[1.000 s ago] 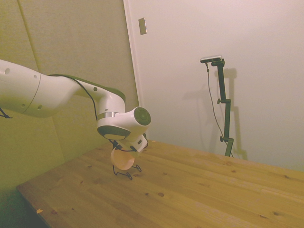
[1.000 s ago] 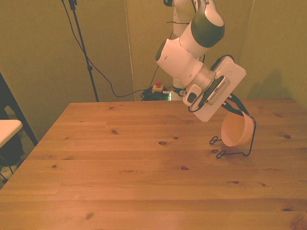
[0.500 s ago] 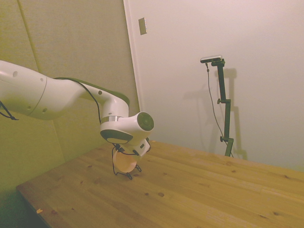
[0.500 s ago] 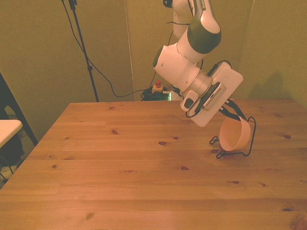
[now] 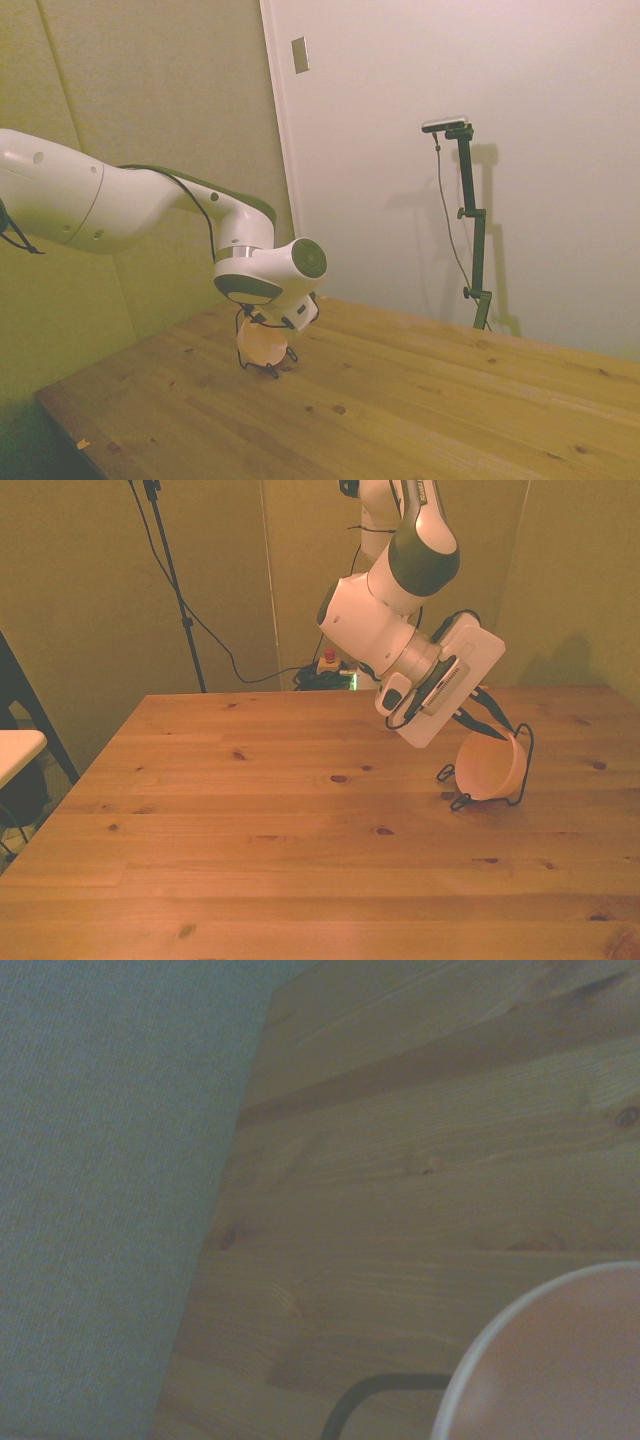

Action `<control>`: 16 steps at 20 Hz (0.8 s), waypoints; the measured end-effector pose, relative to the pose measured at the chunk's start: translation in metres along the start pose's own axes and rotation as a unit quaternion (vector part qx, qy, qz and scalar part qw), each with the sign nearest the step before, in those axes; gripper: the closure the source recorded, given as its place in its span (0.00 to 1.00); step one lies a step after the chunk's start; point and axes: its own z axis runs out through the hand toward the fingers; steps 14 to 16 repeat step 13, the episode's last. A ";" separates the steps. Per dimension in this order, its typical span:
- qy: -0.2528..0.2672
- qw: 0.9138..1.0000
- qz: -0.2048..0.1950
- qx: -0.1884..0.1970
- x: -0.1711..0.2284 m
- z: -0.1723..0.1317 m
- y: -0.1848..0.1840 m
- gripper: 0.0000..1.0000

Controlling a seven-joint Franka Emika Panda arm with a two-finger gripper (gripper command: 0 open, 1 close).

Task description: Load the bowl

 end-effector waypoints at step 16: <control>0.075 0.996 0.054 0.007 -0.025 -0.075 0.041 0.00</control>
